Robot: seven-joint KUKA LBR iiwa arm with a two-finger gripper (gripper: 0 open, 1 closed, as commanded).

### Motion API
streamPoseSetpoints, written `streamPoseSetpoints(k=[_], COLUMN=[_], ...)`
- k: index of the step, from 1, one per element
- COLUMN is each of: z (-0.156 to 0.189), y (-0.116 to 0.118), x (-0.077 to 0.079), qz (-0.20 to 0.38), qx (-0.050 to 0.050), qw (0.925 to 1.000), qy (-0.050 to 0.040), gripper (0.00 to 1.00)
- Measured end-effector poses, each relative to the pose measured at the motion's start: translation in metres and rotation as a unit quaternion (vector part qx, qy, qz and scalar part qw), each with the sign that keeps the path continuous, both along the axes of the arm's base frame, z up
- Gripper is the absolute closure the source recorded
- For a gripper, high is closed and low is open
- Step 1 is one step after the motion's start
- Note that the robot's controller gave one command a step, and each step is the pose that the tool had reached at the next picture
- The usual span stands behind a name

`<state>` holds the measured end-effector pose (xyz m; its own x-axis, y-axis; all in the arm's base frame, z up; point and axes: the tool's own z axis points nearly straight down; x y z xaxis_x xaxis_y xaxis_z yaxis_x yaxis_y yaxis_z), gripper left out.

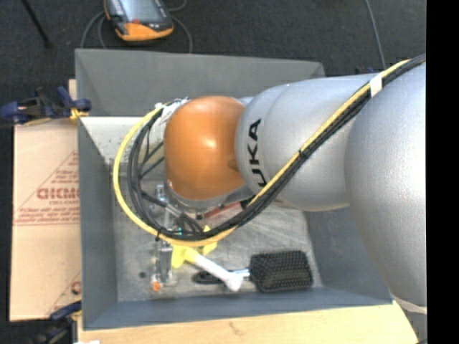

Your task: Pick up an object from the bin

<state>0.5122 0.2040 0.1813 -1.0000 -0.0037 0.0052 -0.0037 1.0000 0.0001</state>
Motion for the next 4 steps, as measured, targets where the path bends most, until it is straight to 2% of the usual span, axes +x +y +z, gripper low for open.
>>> streamPoseSetpoints(k=[1,2,3,4], z=[0.004,-0.047,-0.096,-0.109], y=[-0.001,-0.014,-0.032,-0.038], x=[0.002,-0.012,0.0,-0.001], qz=[-0.002,0.028,0.104,0.107], qx=[0.001,0.001,0.0,0.002], qw=[1.0,0.9996,0.9945,0.9942], qy=[-0.0037,-0.0065,-0.0043,-0.0099], gripper=[0.0,0.0,0.0,0.0])
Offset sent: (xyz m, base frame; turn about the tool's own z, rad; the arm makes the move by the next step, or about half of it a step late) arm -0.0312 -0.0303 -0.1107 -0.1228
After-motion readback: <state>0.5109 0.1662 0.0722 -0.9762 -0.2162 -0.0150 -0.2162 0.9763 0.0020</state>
